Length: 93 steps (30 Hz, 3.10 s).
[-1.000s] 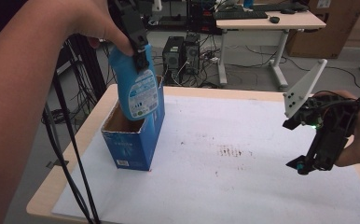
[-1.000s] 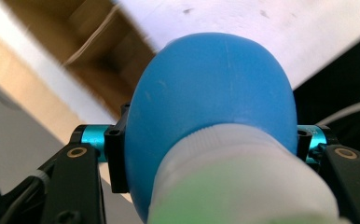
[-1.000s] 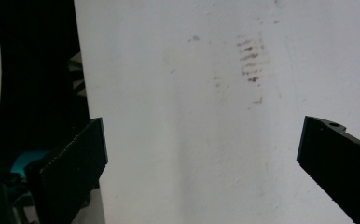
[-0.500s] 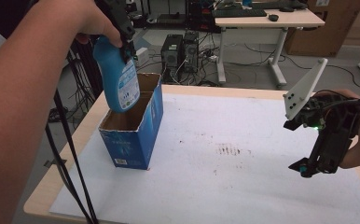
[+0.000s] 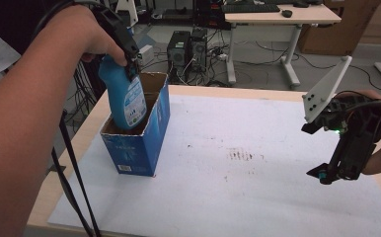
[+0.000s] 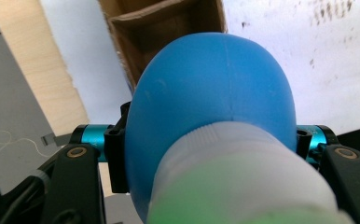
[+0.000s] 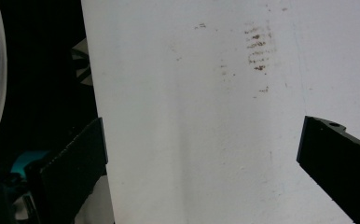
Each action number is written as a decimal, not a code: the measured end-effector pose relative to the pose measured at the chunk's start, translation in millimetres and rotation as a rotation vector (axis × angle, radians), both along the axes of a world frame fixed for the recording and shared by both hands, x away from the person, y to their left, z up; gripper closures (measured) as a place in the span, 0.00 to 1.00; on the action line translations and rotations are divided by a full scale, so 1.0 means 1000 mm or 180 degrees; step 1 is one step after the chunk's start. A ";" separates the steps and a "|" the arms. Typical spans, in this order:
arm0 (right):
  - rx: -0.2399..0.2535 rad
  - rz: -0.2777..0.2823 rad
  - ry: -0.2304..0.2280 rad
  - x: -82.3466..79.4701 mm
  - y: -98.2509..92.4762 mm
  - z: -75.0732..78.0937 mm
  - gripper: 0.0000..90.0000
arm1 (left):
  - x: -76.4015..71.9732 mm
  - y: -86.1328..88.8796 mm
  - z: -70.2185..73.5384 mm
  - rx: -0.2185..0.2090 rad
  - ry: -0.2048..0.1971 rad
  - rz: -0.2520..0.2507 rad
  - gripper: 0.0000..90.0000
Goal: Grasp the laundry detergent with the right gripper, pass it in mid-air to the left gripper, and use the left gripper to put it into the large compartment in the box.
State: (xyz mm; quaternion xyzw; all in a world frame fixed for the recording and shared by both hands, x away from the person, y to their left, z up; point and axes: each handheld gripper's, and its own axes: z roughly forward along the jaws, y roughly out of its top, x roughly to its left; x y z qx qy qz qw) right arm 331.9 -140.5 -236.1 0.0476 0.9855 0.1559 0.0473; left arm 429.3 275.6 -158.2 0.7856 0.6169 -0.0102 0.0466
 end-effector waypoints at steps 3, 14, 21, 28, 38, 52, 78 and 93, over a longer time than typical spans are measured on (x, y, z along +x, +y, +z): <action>0.0002 -0.0005 -0.0004 0.000 0.001 0.000 0.01 | 0.003 -0.004 -0.017 0.0032 0.0051 -0.0124 0.42; -0.0051 -0.0006 -0.0002 0.000 0.005 -0.002 0.01 | 0.011 -0.005 -0.074 0.0128 0.0209 -0.0551 0.42; -0.0052 -0.0003 0.0001 0.001 0.009 -0.004 0.01 | 0.012 -0.007 -0.100 0.0205 0.0225 -0.0911 0.42; -0.0057 -0.0001 0.0006 0.001 0.011 -0.007 0.01 | 0.014 -0.006 -0.120 0.0185 0.0197 -0.1195 0.42; -0.0063 -0.0022 0.0029 0.002 0.011 -0.010 0.01 | 0.018 -0.002 -0.131 0.0102 0.0205 -0.1237 0.42; -0.0067 -0.0002 0.0031 0.001 0.016 -0.011 0.01 | 0.017 -0.001 -0.114 0.0038 0.0100 -0.1137 0.36; -0.0064 0.0134 0.0103 -0.004 0.022 0.007 0.01 | -0.005 -0.016 -0.040 0.0095 -0.0017 -0.1487 0.19; -0.0180 0.0425 0.0219 -0.017 0.045 0.020 0.01 | -0.013 -0.075 -0.032 -0.0005 0.0028 -0.2484 0.08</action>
